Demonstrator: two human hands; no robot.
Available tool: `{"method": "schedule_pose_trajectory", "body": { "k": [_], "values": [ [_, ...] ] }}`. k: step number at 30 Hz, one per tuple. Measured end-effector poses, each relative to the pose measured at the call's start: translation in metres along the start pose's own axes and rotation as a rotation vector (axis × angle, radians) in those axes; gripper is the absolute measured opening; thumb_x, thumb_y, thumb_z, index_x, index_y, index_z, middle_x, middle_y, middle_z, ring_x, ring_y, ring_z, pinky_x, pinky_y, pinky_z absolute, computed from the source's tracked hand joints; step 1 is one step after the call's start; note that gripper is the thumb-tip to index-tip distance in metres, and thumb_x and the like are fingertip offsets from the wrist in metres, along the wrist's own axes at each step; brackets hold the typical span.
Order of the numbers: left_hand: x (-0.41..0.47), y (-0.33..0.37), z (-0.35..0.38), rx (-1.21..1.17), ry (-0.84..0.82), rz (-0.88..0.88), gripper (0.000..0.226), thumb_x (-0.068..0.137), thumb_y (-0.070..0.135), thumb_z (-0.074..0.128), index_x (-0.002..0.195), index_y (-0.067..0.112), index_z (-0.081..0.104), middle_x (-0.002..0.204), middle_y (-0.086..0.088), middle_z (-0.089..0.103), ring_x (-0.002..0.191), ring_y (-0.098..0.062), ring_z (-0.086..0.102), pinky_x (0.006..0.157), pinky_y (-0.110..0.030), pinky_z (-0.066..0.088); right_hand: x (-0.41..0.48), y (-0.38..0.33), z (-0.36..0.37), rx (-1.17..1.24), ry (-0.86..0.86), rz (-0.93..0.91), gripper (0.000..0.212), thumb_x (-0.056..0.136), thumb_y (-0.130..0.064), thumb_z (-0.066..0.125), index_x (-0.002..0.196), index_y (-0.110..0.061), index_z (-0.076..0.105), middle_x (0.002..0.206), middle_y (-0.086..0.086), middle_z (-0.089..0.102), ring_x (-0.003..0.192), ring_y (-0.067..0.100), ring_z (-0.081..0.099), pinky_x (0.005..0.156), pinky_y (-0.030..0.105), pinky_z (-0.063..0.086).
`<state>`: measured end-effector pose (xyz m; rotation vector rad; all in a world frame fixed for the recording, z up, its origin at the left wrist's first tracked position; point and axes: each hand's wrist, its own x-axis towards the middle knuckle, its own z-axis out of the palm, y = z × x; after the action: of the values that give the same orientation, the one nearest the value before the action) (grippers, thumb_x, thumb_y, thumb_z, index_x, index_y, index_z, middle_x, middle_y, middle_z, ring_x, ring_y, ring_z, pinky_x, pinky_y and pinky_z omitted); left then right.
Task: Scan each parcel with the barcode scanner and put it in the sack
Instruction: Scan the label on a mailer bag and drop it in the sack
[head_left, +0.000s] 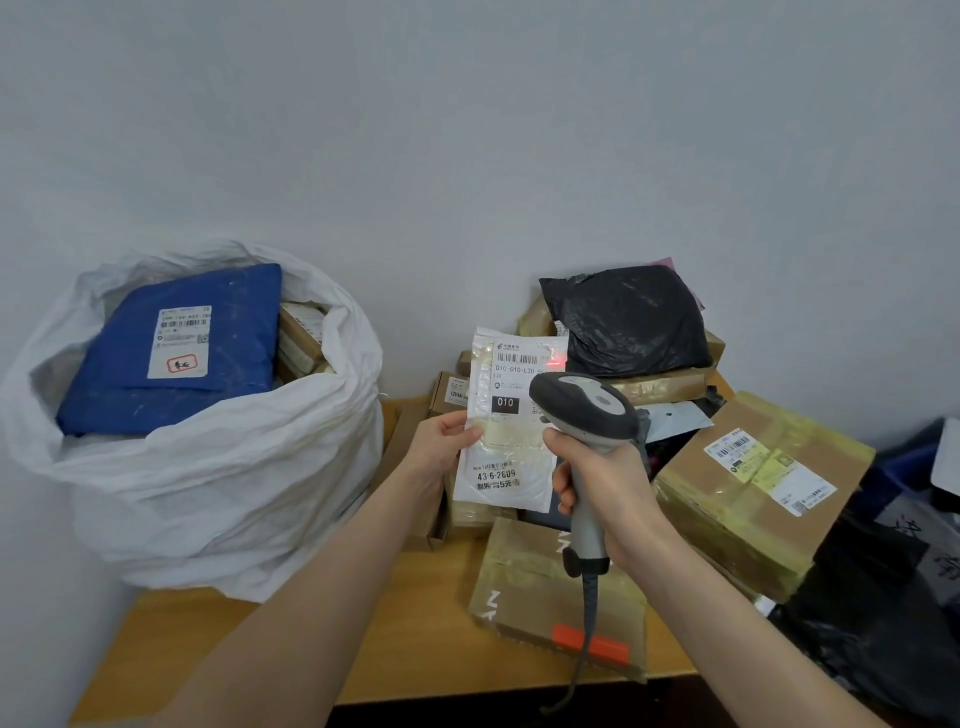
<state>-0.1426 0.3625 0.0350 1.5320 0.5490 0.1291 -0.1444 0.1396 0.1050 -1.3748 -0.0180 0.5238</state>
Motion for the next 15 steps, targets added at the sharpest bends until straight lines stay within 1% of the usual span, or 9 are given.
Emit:
{"method": "schedule_pose_trajectory", "body": {
  "k": [3,6,9,12,13,15],
  "values": [
    [-0.012,0.005,-0.003,0.005,0.018,0.050,0.023,0.088,-0.001,0.062,0.108,0.009,0.067,0.092,-0.003,0.074,0.077,-0.014,0.073,0.062,-0.025,0.057,-0.001,-0.003,0.004,0.063,-0.068,0.016,0.015,0.086,-0.019,0.072,0.081,-0.007,0.064,0.049,0.006,0.058,0.035,0.012,0.045,0.038,0.023,0.041],
    [-0.025,0.022,-0.019,0.013,0.076,0.103,0.024,0.090,0.000,0.060,0.112,0.006,0.066,0.095,-0.005,0.073,0.079,-0.016,0.072,0.066,-0.026,0.057,0.004,-0.012,0.024,0.070,-0.156,0.000,0.016,0.087,-0.020,0.072,0.088,-0.006,0.066,0.051,0.008,0.060,0.036,0.012,0.046,0.038,0.024,0.040],
    [-0.035,0.051,-0.059,-0.003,0.219,0.135,0.026,0.092,0.003,0.059,0.117,0.005,0.064,0.104,-0.010,0.072,0.087,-0.020,0.071,0.074,-0.034,0.058,0.013,-0.026,0.066,0.075,-0.224,-0.010,0.017,0.087,-0.021,0.072,0.082,-0.006,0.065,0.050,0.007,0.061,0.036,0.013,0.046,0.039,0.021,0.039],
    [-0.043,0.088,-0.118,0.006,0.383,0.170,0.030,0.093,0.006,0.059,0.123,0.005,0.060,0.113,-0.013,0.069,0.101,-0.028,0.067,0.089,-0.045,0.054,0.023,-0.039,0.121,0.088,-0.294,-0.036,0.017,0.086,-0.021,0.073,0.081,-0.006,0.064,0.049,0.006,0.060,0.037,0.013,0.047,0.040,0.023,0.041],
    [-0.046,0.100,-0.140,0.014,0.434,0.187,0.028,0.093,0.007,0.059,0.121,0.007,0.061,0.113,-0.011,0.069,0.104,-0.030,0.066,0.092,-0.048,0.053,0.026,-0.042,0.140,0.083,-0.319,-0.046,0.017,0.086,-0.021,0.073,0.083,-0.006,0.064,0.050,0.006,0.060,0.038,0.013,0.047,0.041,0.024,0.042],
    [-0.050,0.121,-0.188,0.006,0.533,0.214,0.024,0.094,0.008,0.059,0.118,0.011,0.062,0.112,-0.009,0.069,0.103,-0.029,0.066,0.092,-0.049,0.052,0.032,-0.048,0.181,0.083,-0.375,-0.050,0.015,0.086,-0.021,0.072,0.085,-0.008,0.065,0.050,0.005,0.060,0.038,0.013,0.047,0.042,0.024,0.042]
  ]
}}
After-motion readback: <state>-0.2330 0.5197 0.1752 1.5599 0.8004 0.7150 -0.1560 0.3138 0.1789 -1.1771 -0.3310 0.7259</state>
